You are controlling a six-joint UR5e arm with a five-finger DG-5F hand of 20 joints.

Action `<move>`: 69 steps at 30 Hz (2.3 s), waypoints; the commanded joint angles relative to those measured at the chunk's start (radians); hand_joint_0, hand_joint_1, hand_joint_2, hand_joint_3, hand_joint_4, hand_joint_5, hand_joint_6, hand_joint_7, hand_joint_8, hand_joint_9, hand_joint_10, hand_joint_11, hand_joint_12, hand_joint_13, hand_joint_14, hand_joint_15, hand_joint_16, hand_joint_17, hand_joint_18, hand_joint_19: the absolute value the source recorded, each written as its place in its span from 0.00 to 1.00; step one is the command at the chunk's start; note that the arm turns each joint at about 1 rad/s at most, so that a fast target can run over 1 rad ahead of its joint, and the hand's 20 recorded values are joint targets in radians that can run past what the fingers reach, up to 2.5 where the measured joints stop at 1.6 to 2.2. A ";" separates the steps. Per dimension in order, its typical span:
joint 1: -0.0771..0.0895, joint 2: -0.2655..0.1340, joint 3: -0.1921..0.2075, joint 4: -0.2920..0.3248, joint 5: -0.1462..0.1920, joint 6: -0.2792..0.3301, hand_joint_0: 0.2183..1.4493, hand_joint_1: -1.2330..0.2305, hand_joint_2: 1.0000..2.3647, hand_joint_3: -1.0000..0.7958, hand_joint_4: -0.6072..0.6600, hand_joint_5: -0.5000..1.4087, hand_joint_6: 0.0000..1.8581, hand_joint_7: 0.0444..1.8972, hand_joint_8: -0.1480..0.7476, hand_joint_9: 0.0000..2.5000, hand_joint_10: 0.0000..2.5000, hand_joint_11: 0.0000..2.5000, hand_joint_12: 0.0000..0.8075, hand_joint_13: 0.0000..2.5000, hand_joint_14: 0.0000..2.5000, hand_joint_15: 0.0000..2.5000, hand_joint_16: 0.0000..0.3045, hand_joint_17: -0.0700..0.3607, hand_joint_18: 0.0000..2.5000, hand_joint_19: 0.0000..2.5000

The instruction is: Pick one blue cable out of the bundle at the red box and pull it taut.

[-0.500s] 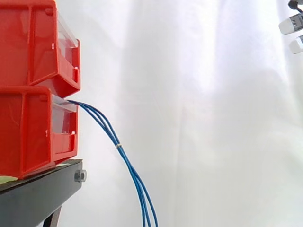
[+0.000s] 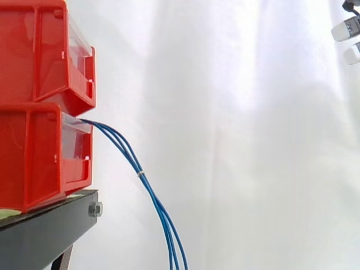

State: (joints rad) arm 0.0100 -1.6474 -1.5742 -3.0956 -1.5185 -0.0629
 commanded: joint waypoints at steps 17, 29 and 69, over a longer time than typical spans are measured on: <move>0.001 0.000 -0.001 -0.002 0.000 0.000 0.15 0.44 0.00 0.28 0.64 0.12 0.27 0.32 0.49 0.09 0.00 0.00 0.46 0.06 0.00 0.04 0.23 0.52 0.01 0.03; -0.001 0.000 0.000 -0.002 0.000 0.000 0.15 0.44 0.00 0.28 0.64 0.13 0.27 0.31 0.52 0.18 0.00 0.02 0.45 0.12 0.00 0.05 0.22 0.51 0.06 0.04; 0.061 -0.052 -0.176 0.247 0.106 -0.035 0.17 0.40 0.00 0.28 0.67 0.14 0.27 0.33 0.51 0.14 0.00 0.03 0.45 0.10 0.00 0.06 0.21 0.49 0.06 0.05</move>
State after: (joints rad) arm 0.0591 -1.6964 -1.6913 -2.9979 -1.4425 -0.1011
